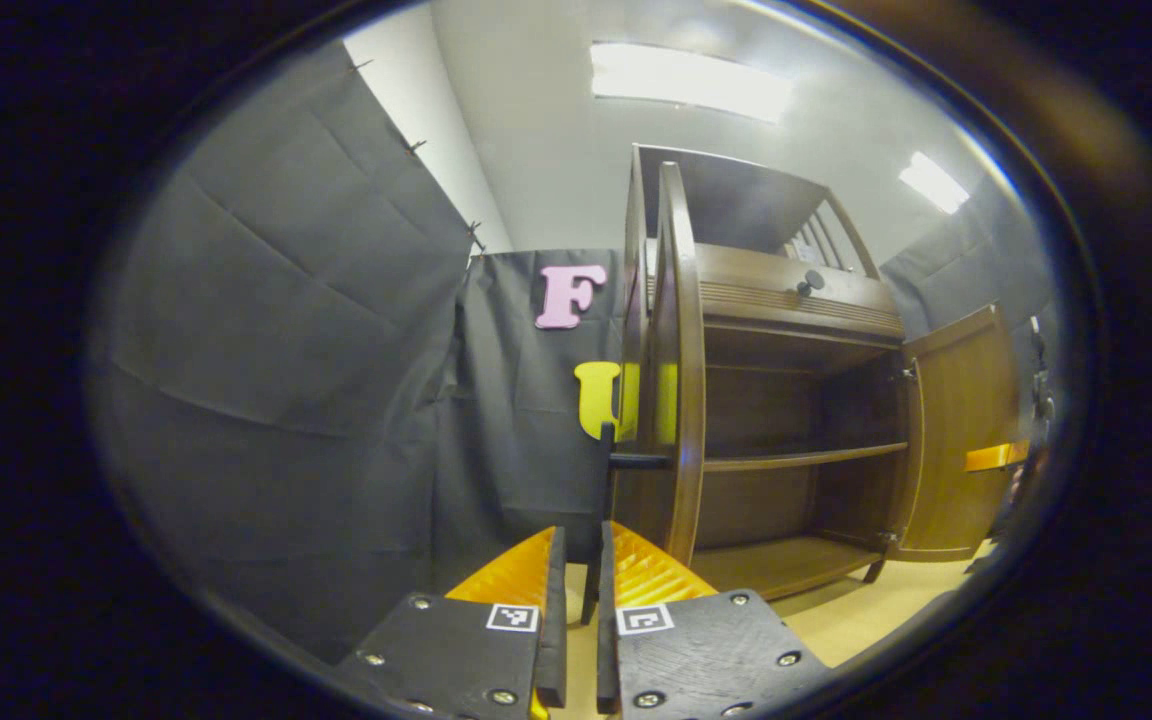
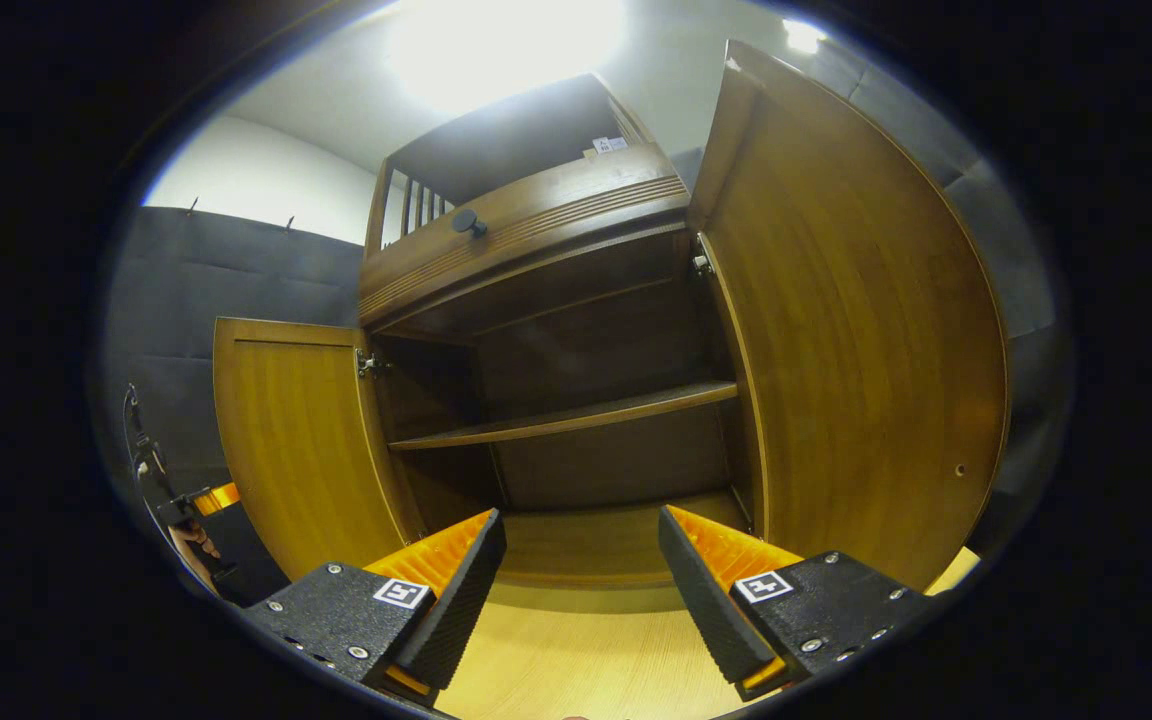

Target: Open the right door of the double-door shoe cabinet with the right hand, and open the left door with the left hand.

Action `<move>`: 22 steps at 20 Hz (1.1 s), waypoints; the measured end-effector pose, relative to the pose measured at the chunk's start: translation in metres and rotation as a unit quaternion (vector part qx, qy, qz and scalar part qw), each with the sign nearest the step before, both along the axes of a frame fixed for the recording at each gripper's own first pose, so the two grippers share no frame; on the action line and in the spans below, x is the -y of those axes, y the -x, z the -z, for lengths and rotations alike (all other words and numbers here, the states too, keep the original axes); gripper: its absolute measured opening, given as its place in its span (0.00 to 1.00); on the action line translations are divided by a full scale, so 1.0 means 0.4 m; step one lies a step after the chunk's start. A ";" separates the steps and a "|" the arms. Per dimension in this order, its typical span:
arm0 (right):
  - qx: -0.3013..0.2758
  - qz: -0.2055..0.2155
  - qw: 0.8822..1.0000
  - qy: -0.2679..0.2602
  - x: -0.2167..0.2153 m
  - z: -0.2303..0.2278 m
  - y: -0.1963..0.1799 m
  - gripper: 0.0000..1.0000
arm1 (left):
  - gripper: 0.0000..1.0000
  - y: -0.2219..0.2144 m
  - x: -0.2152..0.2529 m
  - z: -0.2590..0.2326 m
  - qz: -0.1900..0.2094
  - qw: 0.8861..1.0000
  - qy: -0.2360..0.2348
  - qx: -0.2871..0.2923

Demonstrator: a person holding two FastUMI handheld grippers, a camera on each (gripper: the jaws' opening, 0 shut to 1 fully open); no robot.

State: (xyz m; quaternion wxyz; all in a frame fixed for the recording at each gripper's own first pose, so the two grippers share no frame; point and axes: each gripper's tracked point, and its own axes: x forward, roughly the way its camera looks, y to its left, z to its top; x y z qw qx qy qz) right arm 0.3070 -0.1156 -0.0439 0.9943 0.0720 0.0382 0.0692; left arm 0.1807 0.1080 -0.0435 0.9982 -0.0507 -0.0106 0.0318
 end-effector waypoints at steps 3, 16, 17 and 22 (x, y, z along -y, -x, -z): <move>-0.001 0.010 1.000 0.013 -0.001 0.005 -0.007 0.91 | 0.13 0.045 -0.033 0.001 -0.051 0.999 0.000 -0.005; 0.002 0.050 0.998 0.047 -0.011 0.037 -0.035 0.95 | 0.16 0.136 0.250 -0.196 -0.059 0.997 -0.016 0.041; 0.004 0.048 0.998 0.047 -0.009 0.033 -0.028 0.95 | 0.17 0.122 0.294 -0.187 -0.049 0.998 -0.025 0.038; 0.010 0.050 0.998 0.044 -0.002 0.012 -0.014 0.91 | 0.86 0.045 0.462 -0.120 -0.016 0.999 -0.049 0.003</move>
